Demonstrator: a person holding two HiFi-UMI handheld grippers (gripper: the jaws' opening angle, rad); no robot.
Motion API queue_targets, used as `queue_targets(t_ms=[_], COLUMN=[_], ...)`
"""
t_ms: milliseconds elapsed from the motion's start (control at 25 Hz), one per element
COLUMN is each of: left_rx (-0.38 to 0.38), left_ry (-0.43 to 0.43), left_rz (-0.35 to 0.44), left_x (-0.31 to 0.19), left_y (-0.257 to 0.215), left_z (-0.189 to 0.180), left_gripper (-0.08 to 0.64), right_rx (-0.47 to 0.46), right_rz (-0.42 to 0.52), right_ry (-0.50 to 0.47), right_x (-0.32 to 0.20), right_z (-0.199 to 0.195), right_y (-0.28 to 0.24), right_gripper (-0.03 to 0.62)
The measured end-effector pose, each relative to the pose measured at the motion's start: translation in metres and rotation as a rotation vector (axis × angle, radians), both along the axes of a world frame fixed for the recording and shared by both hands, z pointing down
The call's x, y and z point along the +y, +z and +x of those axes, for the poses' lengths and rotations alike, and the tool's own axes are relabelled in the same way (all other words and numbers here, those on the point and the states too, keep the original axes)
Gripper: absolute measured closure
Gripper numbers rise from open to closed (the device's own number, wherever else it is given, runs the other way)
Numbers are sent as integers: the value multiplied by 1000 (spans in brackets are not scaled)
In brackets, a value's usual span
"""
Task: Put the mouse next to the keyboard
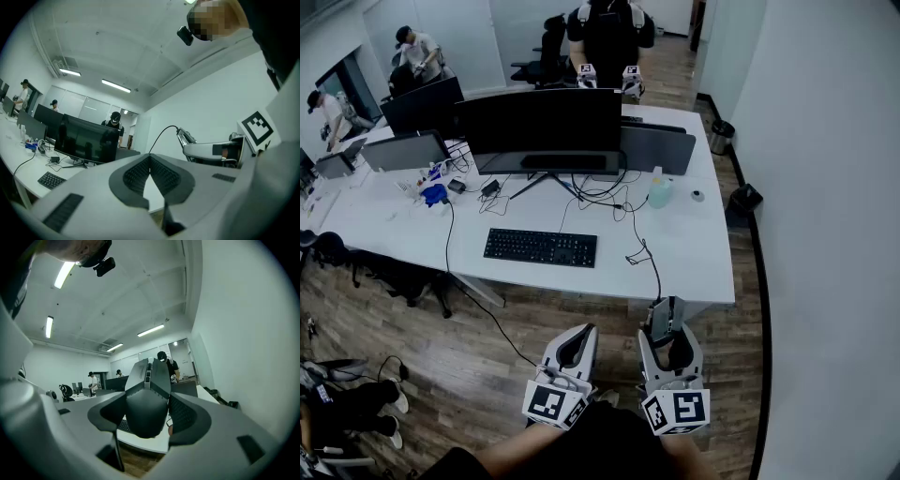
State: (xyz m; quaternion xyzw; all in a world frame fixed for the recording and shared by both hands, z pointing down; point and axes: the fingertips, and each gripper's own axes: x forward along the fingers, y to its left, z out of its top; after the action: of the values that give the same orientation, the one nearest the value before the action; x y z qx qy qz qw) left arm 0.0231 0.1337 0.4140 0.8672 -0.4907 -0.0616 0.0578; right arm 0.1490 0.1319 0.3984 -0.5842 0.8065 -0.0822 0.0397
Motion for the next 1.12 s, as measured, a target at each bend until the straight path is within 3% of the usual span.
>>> queue_targets(t_ms=[240,400,560,720,880,1120], left_rx=[7,35,27,28,38,31], left_ry=[-2,-19,-47,-52,-94,-111], left_rz=[-2,-7,2,-42,-75,-63], left_x=[-3,-7,-7,-1,-3,-6], left_y=[-2,-5,-6,1,11,8], left_z=[-2,-12,-21,-31,-41,-42], left_gripper=[548,548,548,548,548,548], right_rx=[2,-61,-38,-43,9,14], right_rz=[-9,-13,-5,-12,16,14], right_ry=[0,-12,-24,-12,-25,-41], right_x=[-2,-4,-9,-7,-13,-25], right_z=[-1,-3,-8,-12,-7,-6], right_y=[2,-1,-1,-2,-10,-7], right_gripper=[298,296,296,296,297,296])
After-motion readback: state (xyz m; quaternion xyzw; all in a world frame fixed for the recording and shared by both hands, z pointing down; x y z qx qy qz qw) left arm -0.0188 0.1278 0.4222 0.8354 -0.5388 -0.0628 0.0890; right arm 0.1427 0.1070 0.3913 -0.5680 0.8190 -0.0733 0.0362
